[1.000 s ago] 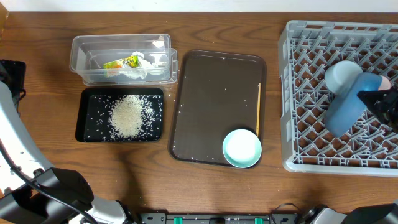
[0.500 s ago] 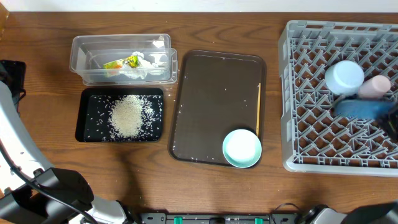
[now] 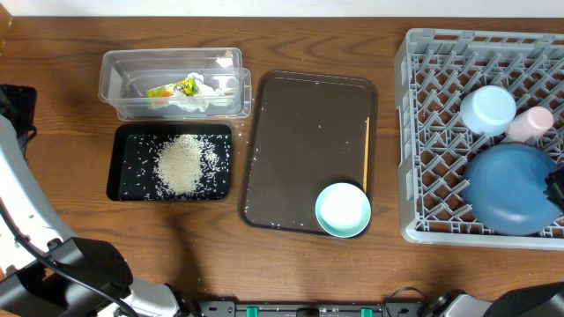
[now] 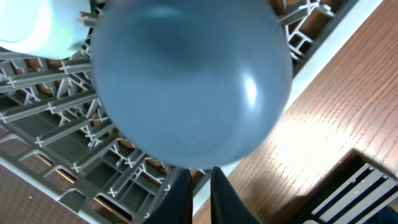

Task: Sort waste into correct bins and load items into the dishwasher rack
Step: 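Lower the blue plate upright into the rack's front right slots, then release the plate and reach the right gripper to the light green bowl, then grasp the light green bowl rim with the right gripper and lift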

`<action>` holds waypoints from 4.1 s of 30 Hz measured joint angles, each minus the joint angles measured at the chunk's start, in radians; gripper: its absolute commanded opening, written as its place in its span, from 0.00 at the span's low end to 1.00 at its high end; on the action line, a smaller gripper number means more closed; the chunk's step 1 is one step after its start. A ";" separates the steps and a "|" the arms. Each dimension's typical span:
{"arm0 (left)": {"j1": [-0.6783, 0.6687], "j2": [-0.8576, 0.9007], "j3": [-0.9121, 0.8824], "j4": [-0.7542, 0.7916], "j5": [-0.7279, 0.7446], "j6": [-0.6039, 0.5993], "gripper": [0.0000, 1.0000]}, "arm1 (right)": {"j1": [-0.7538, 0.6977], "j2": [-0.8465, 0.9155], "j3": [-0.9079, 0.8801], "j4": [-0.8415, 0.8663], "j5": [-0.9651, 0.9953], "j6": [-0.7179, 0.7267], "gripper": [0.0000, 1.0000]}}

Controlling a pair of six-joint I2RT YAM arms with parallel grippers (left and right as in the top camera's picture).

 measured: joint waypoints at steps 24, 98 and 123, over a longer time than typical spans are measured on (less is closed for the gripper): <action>0.000 0.000 0.000 0.000 0.000 0.000 0.95 | 0.521 -0.297 -0.004 0.214 -0.266 -0.067 0.40; 0.000 0.000 0.000 0.000 0.000 0.000 0.94 | 1.503 0.494 0.103 -0.032 0.028 0.098 0.53; 0.000 0.000 0.000 0.000 0.000 0.000 0.94 | 1.516 0.494 -0.048 0.171 0.021 0.159 0.01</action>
